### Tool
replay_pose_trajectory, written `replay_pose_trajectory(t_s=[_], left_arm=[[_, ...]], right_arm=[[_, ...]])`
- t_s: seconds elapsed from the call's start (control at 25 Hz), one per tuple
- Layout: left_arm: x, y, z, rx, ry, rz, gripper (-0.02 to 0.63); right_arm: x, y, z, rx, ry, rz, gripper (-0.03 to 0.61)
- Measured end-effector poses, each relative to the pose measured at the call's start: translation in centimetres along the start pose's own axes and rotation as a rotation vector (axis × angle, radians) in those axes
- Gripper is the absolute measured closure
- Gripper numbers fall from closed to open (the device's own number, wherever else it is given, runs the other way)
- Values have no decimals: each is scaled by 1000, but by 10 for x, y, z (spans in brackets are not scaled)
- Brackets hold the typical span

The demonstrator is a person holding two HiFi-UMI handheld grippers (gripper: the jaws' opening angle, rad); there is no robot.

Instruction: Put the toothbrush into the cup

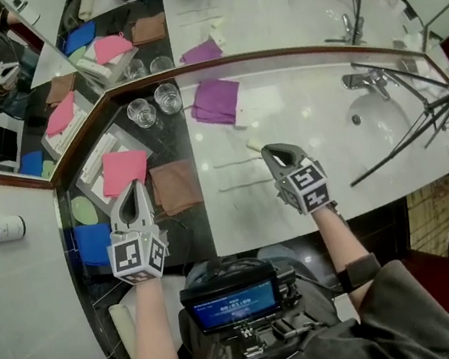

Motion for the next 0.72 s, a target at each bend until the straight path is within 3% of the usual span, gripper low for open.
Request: replay_pose_trajectory(t_s=[0.12,0.2,0.48,0.72], left_arm=[[-1,-3,-5,8,8,-3,614],[-2,-5,-7,12,12,-6,614],[-4,-12,-13,23,-1,-14,614],[-3,-16,-21,34,-1,-16,614]], right_arm=[[9,-7,-8,62,103,44,545],[19,-15,-20,127,194,102,480],[58,-47,-72,347,583,315,378],[74,-72,-104,474,757,431,356]])
Point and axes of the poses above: the fingertips, and each gripper's own axes: y backward along the fingers, x to its left, z out of its top, the point moved 5 cm from there along y, backward along the fingers, and after that the axes turned 1 degree about -z, right-handed, at the moved point
